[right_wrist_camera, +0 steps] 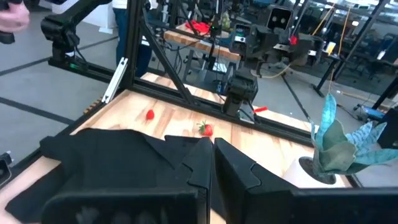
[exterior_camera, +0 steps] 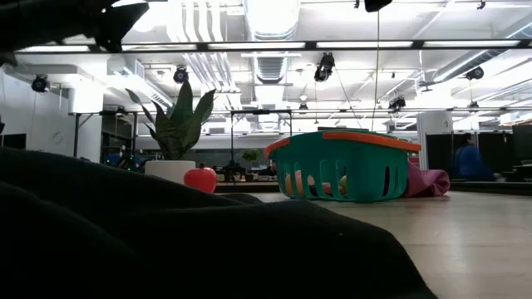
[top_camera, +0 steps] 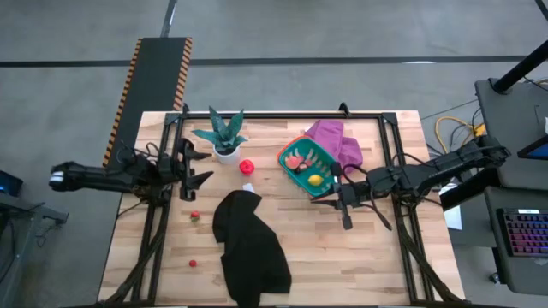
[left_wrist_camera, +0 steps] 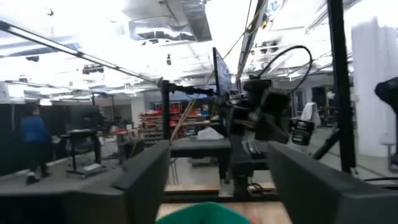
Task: Pick and placing Produce into tupperware
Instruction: Put the strawberry into the green basket
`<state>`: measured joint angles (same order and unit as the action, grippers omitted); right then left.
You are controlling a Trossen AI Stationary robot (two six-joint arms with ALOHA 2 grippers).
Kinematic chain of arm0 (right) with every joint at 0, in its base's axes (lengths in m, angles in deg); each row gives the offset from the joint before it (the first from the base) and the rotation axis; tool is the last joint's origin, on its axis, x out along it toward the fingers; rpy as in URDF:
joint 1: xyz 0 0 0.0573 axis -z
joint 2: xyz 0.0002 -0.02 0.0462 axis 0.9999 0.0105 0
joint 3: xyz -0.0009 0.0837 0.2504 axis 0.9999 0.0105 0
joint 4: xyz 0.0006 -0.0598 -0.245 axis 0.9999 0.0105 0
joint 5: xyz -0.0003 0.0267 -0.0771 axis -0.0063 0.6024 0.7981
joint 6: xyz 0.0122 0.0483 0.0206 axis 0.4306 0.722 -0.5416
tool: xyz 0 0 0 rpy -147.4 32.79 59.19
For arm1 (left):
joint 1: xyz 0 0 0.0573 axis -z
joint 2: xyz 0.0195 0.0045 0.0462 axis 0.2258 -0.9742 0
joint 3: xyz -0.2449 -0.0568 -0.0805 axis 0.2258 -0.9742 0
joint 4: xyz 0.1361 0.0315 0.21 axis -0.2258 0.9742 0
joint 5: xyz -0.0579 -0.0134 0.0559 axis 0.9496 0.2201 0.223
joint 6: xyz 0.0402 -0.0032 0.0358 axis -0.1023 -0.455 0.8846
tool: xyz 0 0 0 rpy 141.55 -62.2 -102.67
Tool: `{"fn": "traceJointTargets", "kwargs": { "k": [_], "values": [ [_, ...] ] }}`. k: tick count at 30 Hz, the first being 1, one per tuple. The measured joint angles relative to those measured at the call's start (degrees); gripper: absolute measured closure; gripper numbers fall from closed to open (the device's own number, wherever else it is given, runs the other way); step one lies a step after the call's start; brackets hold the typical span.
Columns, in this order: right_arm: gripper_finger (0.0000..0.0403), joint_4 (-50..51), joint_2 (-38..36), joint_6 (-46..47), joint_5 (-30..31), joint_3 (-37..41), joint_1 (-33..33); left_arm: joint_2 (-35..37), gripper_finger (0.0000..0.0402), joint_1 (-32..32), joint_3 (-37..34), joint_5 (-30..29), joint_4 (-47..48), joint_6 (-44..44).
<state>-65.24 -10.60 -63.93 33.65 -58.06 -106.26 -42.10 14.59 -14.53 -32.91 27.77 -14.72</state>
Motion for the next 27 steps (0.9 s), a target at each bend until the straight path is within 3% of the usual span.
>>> {"fn": "traceJointTargets", "kwargs": {
  "k": [3, 6, 9, 14, 21, 27],
  "values": [
    [0.0392, -0.07, -0.03, -1.03, 0.00, 0.04, 0.00, -2.93, 0.0102, -0.04, 3.84, 0.62, 0.00, 0.98],
    [0.0392, -0.16, -0.04, -1.17, 0.02, 0.04, 0.00, -4.75, 0.0084, 0.00, 8.64, 1.71, 2.84, -3.90],
    [0.0392, -0.10, -0.04, -1.17, 0.02, 0.04, 0.00, -5.50, 0.0084, 0.00, 15.86, 1.24, 17.59, -10.72],
    [0.0392, 0.03, -0.04, -1.90, 0.00, 0.04, 0.00, -9.15, 0.0088, 0.22, 25.97, -4.55, 46.29, -31.67],
    [0.0392, 0.04, -0.04, -2.65, 0.00, 0.14, 0.00, -15.94, 0.0089, 1.05, 32.11, -3.92, 65.81, -53.88],
    [0.0392, 0.10, -0.04, -2.73, 0.00, 0.34, 0.00, -21.84, 0.0089, 2.25, 37.62, -2.97, 85.52, -67.76]
  ]
}}
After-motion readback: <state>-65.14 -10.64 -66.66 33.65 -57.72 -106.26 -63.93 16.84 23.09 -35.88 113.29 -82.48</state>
